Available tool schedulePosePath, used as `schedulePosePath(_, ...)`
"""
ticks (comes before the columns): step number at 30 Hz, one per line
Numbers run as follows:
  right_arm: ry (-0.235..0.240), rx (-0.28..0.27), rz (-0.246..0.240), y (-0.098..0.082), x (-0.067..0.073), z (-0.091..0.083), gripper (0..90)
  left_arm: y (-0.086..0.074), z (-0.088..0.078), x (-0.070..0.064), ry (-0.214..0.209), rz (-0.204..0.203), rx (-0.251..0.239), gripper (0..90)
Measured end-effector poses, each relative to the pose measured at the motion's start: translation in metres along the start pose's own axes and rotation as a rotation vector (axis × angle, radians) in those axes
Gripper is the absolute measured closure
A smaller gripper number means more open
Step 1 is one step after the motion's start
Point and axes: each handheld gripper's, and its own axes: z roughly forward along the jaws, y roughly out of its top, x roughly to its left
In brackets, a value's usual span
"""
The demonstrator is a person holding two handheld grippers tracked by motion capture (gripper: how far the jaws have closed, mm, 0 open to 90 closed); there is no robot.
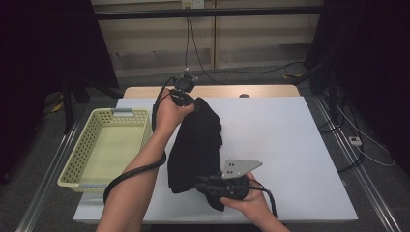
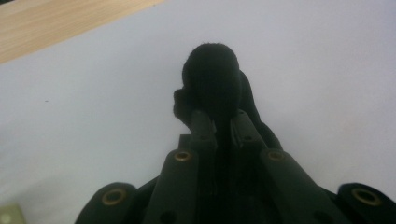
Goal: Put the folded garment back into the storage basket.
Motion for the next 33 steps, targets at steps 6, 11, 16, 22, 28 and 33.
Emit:
schedulePosePath(6, 0.007, -0.017, -0.013, 0.008, 0.0, 0.006, 81.0, 0.003, -0.016, 0.008, 0.015, -0.019, 0.002, 82.9)
schedulePosePath(11, 0.009, -0.028, -0.015, 0.014, 0.001, 0.011, 81.0, 0.005, -0.025, 0.012, 0.032, -0.019, 0.006, 83.0)
schedulePosePath(16, 0.019, -0.037, -0.023, 0.024, 0.004, 0.02, 81.0, 0.007, -0.033, 0.016, 0.047, -0.015, 0.01, 83.0)
schedulePosePath(22, 0.025, -0.041, -0.025, 0.034, 0.005, 0.031, 81.0, 0.007, -0.041, 0.019, 0.066, -0.019, 0.011, 83.1)
schedulePosePath(28, 0.033, -0.059, -0.026, 0.042, 0.005, 0.039, 81.1, 0.005, -0.048, 0.029, 0.075, -0.036, 0.018, 83.1)
schedulePosePath(33, 0.039, -0.064, -0.03, 0.048, 0.006, 0.047, 81.1, 0.004, -0.055, 0.035, 0.087, -0.042, 0.017, 83.1)
